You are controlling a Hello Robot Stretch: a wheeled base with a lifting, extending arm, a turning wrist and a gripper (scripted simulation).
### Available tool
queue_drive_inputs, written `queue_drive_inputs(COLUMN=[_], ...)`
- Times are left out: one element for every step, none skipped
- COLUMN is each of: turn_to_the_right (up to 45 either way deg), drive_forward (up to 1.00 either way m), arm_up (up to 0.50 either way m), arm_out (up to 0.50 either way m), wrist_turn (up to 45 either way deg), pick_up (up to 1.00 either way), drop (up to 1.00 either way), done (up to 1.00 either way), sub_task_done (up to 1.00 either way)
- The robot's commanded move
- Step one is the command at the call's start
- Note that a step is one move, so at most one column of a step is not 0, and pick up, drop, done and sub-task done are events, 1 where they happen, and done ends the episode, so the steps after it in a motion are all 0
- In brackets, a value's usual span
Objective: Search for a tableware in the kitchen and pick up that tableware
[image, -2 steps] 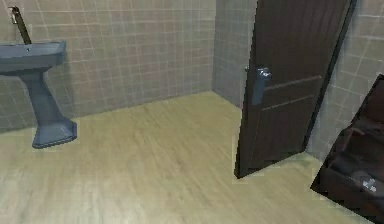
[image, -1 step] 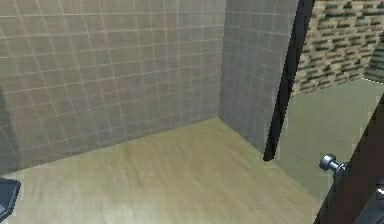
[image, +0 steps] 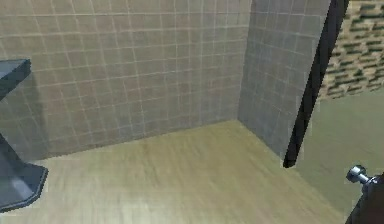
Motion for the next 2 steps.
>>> queue_drive_inputs(turn_to_the_right=[0.0,-39.0], drive_forward=[0.45,0.0], arm_up=[0.0,0.0], arm_out=[0.0,0.0], wrist_turn=[0.0,0.0], pick_up=[0.0,0.0], drop=[0.0,0.0], done=[0.0,0.0], sub_task_done=[0.0,0.0])
